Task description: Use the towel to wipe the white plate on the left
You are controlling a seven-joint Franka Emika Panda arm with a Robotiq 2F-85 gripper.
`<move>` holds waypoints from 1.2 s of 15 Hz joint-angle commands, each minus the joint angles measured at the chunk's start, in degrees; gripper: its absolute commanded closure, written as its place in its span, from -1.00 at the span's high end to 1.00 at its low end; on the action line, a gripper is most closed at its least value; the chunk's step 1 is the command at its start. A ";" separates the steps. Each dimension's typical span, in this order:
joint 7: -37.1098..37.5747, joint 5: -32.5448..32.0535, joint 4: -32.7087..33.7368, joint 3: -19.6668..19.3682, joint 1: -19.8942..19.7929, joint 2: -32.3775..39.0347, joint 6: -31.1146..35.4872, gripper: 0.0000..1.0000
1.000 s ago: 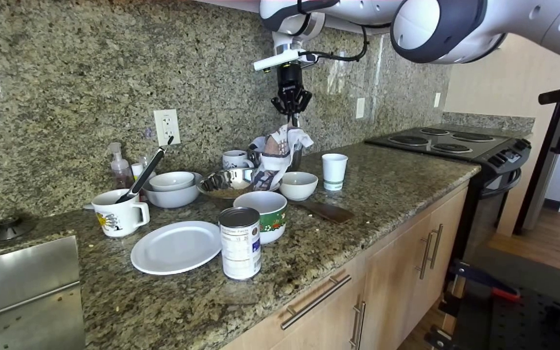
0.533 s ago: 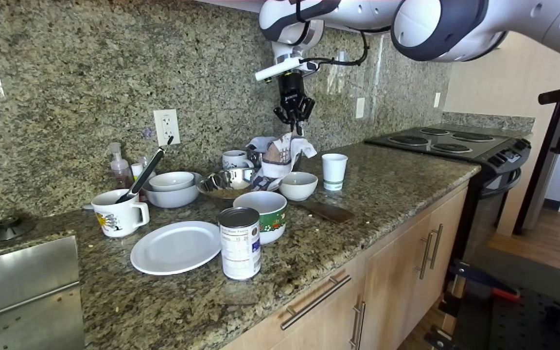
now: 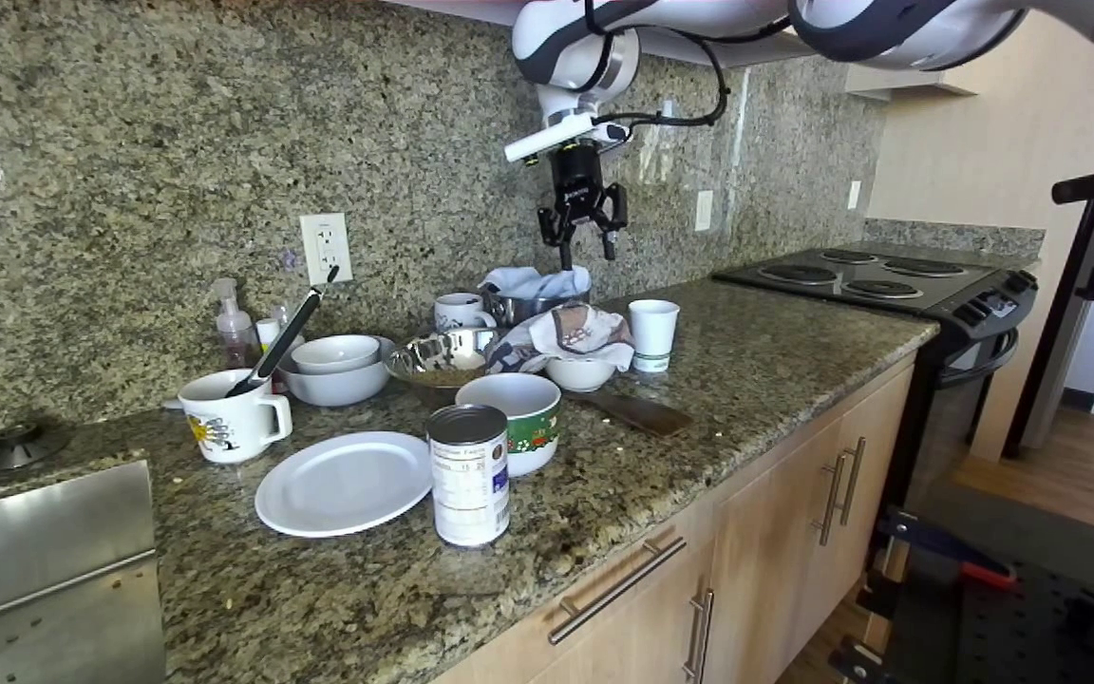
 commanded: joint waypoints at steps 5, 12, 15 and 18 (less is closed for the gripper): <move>-4.96 -0.73 -22.32 0.77 2.04 -15.53 8.61 1.00; -23.08 -0.18 -36.90 -0.50 6.39 -25.29 11.42 1.00; -28.66 -0.17 -42.79 -1.27 7.63 -28.70 10.81 1.00; -34.21 -1.67 -48.27 -1.75 8.90 -31.70 10.82 1.00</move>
